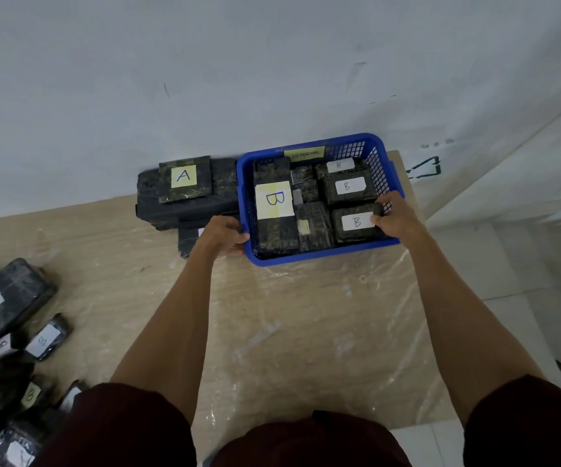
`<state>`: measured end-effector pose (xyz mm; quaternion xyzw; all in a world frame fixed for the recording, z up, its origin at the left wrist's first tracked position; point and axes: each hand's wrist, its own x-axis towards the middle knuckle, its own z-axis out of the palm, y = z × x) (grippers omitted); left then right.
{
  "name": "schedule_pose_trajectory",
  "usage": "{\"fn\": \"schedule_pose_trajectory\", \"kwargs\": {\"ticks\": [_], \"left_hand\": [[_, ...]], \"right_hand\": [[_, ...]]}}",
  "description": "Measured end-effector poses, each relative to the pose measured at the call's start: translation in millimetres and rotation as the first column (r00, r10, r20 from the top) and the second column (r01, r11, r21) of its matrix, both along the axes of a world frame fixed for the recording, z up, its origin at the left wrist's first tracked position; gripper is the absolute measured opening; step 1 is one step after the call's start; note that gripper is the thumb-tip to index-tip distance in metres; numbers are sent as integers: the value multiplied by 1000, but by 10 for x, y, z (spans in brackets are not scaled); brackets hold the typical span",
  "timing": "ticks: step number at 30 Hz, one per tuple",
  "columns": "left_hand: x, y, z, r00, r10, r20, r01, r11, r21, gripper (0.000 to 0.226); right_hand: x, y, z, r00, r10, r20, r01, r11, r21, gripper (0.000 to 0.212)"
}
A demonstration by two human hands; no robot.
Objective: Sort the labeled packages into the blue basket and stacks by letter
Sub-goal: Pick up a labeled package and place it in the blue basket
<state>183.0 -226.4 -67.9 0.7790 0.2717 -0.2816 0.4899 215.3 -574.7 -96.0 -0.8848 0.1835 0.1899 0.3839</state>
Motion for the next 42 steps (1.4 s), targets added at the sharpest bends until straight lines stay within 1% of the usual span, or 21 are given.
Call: {"fn": "schedule_pose_trajectory", "kwargs": {"ticks": [3,8,11,15,17,18,23,29,33,36,38,40,41,42], "left_hand": [[-39,-27,23,1000,-3,17,3,1000,-6,10],[-74,-81,-8,998,59,11,-59,998,-24,14],[-66,-96,-34,998,66,13,-66,998,-7,18],[-64,-106,-41,997,73,9,-73,997,5,13],[-61,-108,-34,996,84,8,-84,996,7,9],[-61,-115,-27,996,86,7,-86,996,10,7],[-68,-139,-20,996,93,5,-93,995,29,12],[-103,-160,-54,993,114,41,-117,991,64,20],[-173,-174,-44,990,106,89,-114,990,84,16],[-260,-199,-4,992,52,114,-62,994,88,29],[-338,-181,56,993,33,117,-39,998,50,36],[-437,-79,88,990,47,135,-44,999,-20,23],[-503,8,101,987,18,157,-20,1000,10,17],[-563,118,97,985,-21,170,19,1000,16,18]], "right_hand": [[6,-6,7,998,56,-19,-58,993,-107,41],[32,37,33,985,150,-89,-166,966,-201,40],[44,65,47,972,209,-109,-232,931,-283,39],[25,133,75,947,304,-103,-320,870,-375,47],[-8,211,85,937,336,-96,-344,841,-417,48],[-33,255,90,933,347,-90,-350,828,-438,48],[-187,475,47,918,392,-62,-367,777,-511,57],[-249,504,46,923,380,-70,-353,755,-552,60],[-285,533,78,919,387,-76,-362,750,-554,61],[-344,563,121,925,374,-71,-349,758,-551,62],[-404,618,161,932,358,-55,-328,770,-547,62],[-480,718,213,936,352,-15,-302,778,-551,59],[-527,785,238,936,353,15,-286,782,-554,56],[-578,862,262,935,352,48,-268,788,-554,52]]}}
